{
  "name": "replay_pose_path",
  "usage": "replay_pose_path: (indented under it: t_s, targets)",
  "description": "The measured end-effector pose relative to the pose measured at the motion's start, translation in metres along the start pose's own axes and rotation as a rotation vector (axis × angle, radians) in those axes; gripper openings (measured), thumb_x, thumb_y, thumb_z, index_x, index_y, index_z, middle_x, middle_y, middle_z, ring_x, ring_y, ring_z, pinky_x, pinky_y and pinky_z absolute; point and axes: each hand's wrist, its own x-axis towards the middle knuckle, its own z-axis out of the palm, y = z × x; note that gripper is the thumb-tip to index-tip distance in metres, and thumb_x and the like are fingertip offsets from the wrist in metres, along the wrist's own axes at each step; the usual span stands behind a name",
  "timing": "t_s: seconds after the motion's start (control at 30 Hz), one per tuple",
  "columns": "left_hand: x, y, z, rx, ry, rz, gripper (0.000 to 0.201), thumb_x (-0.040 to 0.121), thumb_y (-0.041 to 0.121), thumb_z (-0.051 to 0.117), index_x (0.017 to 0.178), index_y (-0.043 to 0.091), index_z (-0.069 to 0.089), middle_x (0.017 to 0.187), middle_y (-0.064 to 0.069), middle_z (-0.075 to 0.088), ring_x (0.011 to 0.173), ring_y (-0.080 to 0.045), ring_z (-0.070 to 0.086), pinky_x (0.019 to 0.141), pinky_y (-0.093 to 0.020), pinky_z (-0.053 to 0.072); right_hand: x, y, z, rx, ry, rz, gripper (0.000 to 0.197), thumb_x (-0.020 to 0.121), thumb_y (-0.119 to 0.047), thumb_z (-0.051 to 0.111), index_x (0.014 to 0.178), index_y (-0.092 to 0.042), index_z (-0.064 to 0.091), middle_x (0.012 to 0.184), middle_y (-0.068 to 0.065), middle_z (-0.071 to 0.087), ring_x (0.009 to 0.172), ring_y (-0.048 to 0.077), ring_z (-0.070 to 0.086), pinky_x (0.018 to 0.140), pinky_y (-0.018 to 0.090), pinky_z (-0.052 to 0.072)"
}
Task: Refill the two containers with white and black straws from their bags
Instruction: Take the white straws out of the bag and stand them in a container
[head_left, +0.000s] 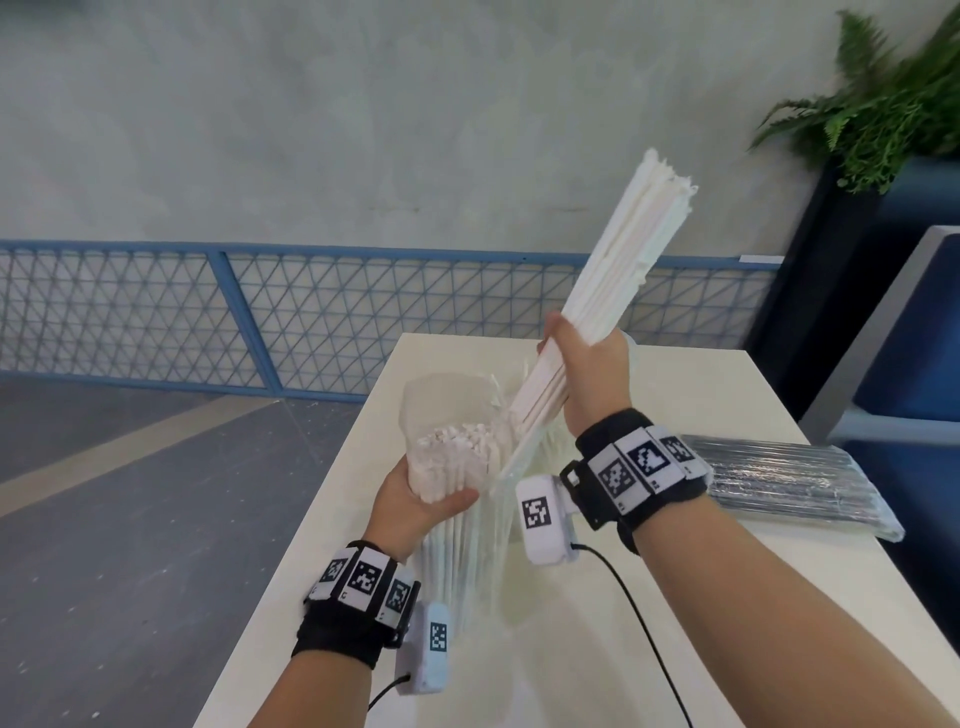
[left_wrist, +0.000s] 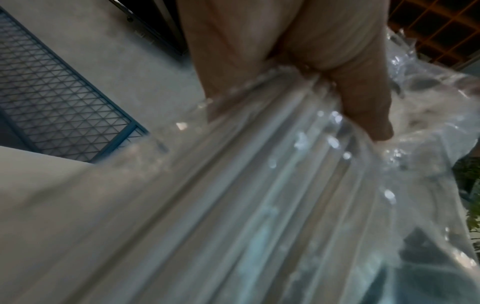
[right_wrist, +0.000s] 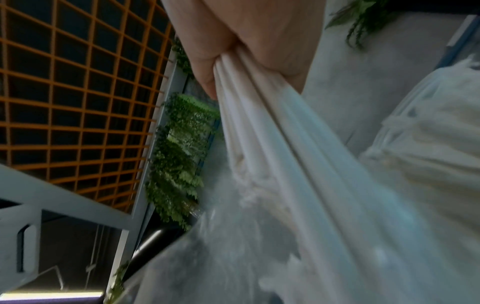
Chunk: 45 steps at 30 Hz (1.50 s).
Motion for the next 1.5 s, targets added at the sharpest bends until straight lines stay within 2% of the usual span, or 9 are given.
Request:
replay_pose_path:
  t_s: [0.23, 0.33, 0.47, 0.67, 0.77, 0.97, 1.17, 1.37, 1.5]
  targets:
    - [-0.001, 0.003, 0.004, -0.006, -0.015, 0.021, 0.061, 0.051, 0.018, 0.091, 0.103, 0.022, 0.06, 0.101, 0.0, 0.071, 0.098, -0.014, 0.067, 0.089, -0.036, 0.052, 0.027, -0.008, -0.006, 0.195, 0.124, 0.088, 0.038, 0.078, -0.015, 0.066, 0.107, 0.007, 0.055, 0.065, 0.007, 0.054, 0.063, 0.026, 0.057, 0.06, 0.031, 0.05]
    - [-0.003, 0.005, 0.01, 0.0, -0.015, 0.033, 0.067, 0.044, 0.022, 0.093, 0.102, 0.024, 0.06, 0.103, 0.001, 0.07, 0.099, -0.014, 0.066, 0.086, -0.032, 0.051, 0.022, -0.002, -0.002, 0.18, 0.123, 0.114, 0.027, 0.079, -0.015, 0.067, 0.099, 0.0, 0.055, 0.068, 0.005, 0.053, 0.061, 0.021, 0.056, 0.056, 0.026, 0.047]
    - [-0.003, 0.01, 0.017, 0.02, -0.011, 0.046, 0.055, 0.056, 0.01, 0.088, 0.099, 0.026, 0.059, 0.101, 0.004, 0.069, 0.096, -0.01, 0.065, 0.081, -0.024, 0.051, -0.002, 0.018, 0.006, 0.126, 0.005, 0.141, 0.019, 0.077, -0.009, 0.07, 0.088, -0.006, 0.055, 0.071, 0.007, 0.059, 0.067, 0.022, 0.061, 0.062, 0.031, 0.051]
    - [-0.003, 0.011, 0.016, 0.023, 0.05, 0.066, 0.056, 0.059, 0.012, 0.087, 0.107, 0.019, 0.058, 0.101, 0.006, 0.068, 0.095, -0.006, 0.063, 0.08, -0.019, 0.049, -0.021, 0.037, 0.015, 0.002, -0.101, 0.109, 0.034, 0.07, -0.013, 0.076, 0.092, 0.008, 0.06, 0.073, 0.01, 0.068, 0.074, 0.023, 0.065, 0.076, 0.039, 0.054]
    - [-0.001, 0.009, 0.015, 0.016, 0.07, 0.046, 0.059, 0.057, 0.017, 0.089, 0.108, 0.017, 0.06, 0.102, 0.002, 0.069, 0.097, -0.011, 0.064, 0.082, -0.025, 0.049, -0.019, 0.035, 0.017, 0.023, -0.094, 0.115, 0.024, 0.075, -0.011, 0.072, 0.091, 0.001, 0.058, 0.067, 0.004, 0.065, 0.072, 0.023, 0.065, 0.073, 0.04, 0.054]
    - [0.0, 0.008, 0.01, 0.001, 0.137, 0.019, 0.05, 0.062, 0.013, 0.085, 0.105, 0.017, 0.06, 0.101, 0.0, 0.069, 0.097, -0.016, 0.064, 0.081, -0.026, 0.048, -0.006, 0.026, 0.013, 0.161, -0.008, 0.204, 0.03, 0.081, -0.01, 0.067, 0.105, -0.001, 0.052, 0.08, 0.011, 0.059, 0.065, 0.017, 0.062, 0.054, 0.024, 0.048]
    - [-0.001, 0.008, 0.004, -0.045, 0.189, 0.006, 0.043, 0.065, 0.01, 0.083, 0.098, 0.024, 0.059, 0.096, 0.006, 0.067, 0.092, -0.009, 0.062, 0.083, -0.027, 0.046, 0.026, -0.011, -0.005, 0.2, 0.105, 0.122, 0.045, 0.081, -0.011, 0.068, 0.119, 0.003, 0.048, 0.096, 0.012, 0.058, 0.085, 0.023, 0.061, 0.08, 0.036, 0.054]
    - [-0.001, 0.009, 0.002, -0.043, 0.209, 0.003, 0.047, 0.067, 0.01, 0.082, 0.105, 0.021, 0.056, 0.096, 0.008, 0.065, 0.091, -0.008, 0.06, 0.086, -0.028, 0.045, 0.047, -0.019, -0.015, 0.044, 0.179, -0.07, 0.04, 0.08, -0.016, 0.069, 0.113, -0.01, 0.047, 0.103, 0.005, 0.058, 0.099, 0.021, 0.058, 0.091, 0.036, 0.051]
    - [-0.002, 0.011, 0.004, -0.004, 0.203, 0.015, 0.05, 0.067, 0.013, 0.082, 0.107, 0.02, 0.055, 0.095, 0.011, 0.063, 0.091, -0.01, 0.058, 0.086, -0.027, 0.043, 0.037, 0.013, -0.017, -0.186, 0.085, -0.092, 0.053, 0.082, -0.018, 0.068, 0.127, -0.008, 0.043, 0.115, 0.004, 0.056, 0.107, 0.019, 0.053, 0.089, 0.029, 0.045]
